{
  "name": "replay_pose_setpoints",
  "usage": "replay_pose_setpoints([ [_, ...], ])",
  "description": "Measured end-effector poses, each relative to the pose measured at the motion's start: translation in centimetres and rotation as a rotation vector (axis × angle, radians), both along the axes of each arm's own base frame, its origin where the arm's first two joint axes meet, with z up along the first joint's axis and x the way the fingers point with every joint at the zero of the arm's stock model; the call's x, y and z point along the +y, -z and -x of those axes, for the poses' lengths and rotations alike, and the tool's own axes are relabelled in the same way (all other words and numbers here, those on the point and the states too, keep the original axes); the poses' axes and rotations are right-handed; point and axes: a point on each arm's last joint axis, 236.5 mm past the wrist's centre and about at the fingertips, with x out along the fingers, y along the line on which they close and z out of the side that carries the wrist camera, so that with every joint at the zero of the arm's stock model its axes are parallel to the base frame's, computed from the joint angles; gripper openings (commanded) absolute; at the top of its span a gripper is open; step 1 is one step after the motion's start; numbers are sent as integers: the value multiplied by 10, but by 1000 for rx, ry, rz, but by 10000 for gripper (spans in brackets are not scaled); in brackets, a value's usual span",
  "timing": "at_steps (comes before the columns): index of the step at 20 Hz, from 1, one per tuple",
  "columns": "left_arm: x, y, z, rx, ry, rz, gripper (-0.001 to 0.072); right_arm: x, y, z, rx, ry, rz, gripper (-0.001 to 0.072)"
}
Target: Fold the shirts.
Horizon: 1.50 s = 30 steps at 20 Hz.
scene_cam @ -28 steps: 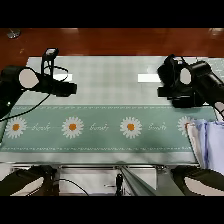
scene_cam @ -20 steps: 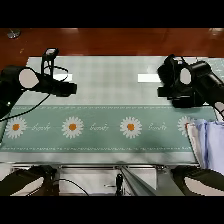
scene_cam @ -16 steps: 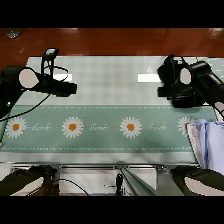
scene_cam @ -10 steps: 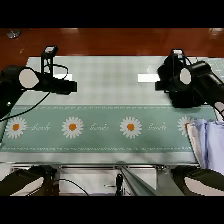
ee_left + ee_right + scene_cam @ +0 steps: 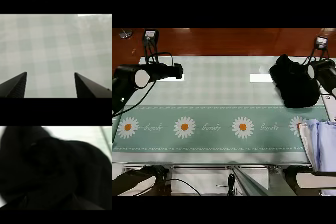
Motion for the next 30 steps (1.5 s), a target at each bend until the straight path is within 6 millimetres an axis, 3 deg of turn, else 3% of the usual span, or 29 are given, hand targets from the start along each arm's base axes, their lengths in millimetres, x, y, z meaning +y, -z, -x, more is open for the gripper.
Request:
replay_pose_setpoints([
  [3,17,15,1,52,-34,-19,702,-43,40,2,57,140,-112,615],
  [4,21,22,3,75,-41,-26,702,-50,56,6,92,166,-151,563],
  [5,23,28,5,99,-46,-31,702,-52,67,8,119,172,-181,380],
  [6,25,35,7,124,-51,-33,702,-49,79,10,147,170,-222,114],
  [7,26,42,12,160,-58,-30,702,-44,87,14,178,156,-255,23],
  [9,27,51,22,224,-73,-18,702,-27,89,13,212,94,-332,23],
  [10,29,51,27,247,-78,-18,701,-14,81,10,214,48,-377,23],
  [11,33,47,33,265,-77,-26,701,-3,62,3,192,1,-405,23],
  [13,47,29,43,273,-84,-43,701,15,0,-15,90,-103,-411,23],
  [16,68,-4,68,252,-116,-41,702,50,-137,-25,-141,-268,-359,23],
  [20,58,-24,124,221,-103,53,702,119,-304,17,-420,-497,-239,23],
  [23,45,-17,161,212,-91,128,702,154,-403,71,-612,-608,-159,23],
  [25,37,-8,179,220,-86,176,702,177,-439,107,-680,-680,-135,23],
  [27,29,-2,190,226,-79,223,702,207,-447,139,-672,-778,-136,23],
  [28,25,-1,193,229,-75,241,702,223,-441,149,-639,-830,-146,23],
  [30,20,-2,193,215,-73,275,701,259,-407,164,-519,-939,-176,23],
])
